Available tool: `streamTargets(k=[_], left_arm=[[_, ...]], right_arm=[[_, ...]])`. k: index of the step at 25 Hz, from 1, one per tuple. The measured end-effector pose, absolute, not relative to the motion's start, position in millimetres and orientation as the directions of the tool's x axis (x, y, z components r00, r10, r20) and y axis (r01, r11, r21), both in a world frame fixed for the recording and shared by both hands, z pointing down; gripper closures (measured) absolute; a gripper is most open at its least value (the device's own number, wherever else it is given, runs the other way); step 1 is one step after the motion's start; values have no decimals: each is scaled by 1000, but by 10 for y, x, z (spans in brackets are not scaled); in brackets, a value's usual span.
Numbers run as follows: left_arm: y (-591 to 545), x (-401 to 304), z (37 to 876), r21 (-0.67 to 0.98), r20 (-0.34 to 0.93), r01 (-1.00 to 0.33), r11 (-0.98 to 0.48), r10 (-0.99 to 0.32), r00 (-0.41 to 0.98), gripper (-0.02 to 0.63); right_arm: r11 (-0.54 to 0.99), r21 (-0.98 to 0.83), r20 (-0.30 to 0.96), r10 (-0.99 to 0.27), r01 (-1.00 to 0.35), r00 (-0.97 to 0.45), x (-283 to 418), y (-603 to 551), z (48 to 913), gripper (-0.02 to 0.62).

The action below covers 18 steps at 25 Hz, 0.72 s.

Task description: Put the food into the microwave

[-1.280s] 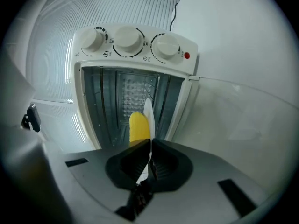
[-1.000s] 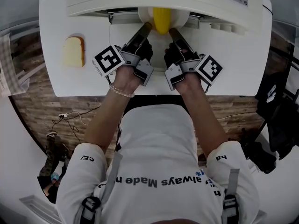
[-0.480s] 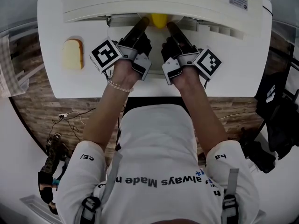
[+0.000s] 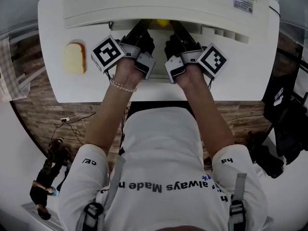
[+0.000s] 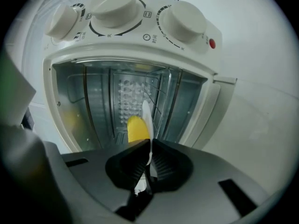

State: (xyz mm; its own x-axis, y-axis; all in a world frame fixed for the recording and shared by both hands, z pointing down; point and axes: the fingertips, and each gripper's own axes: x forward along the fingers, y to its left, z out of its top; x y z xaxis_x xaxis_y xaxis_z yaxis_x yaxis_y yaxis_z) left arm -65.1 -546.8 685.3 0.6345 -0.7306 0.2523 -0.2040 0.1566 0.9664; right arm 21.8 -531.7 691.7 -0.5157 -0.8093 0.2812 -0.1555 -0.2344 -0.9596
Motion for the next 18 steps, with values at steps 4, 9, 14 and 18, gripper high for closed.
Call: streamTargets(k=[4,9,14,18], left_arm=[[-5426,-668,6842,959,274,-240,153,-724,633,584],[-5297,-665,6758,960,268,-235,150,-726,633,583],[-5123,-737,6566,947,283,-304,104,-721,633,584],[-4996,-755,6254,920,257,-391,-23,-719,646,588]], right_arm=[[-220,-959,284,-800,-181,-528,214,-5319,6878,555],[-220,-952,303,-784,-213,-543,268,-5217,6829,512],[-153,-934,319,-765,-324,-560,382,-5078,6641,512],[-38,-913,293,-754,-405,-589,438,-4978,6338,539]])
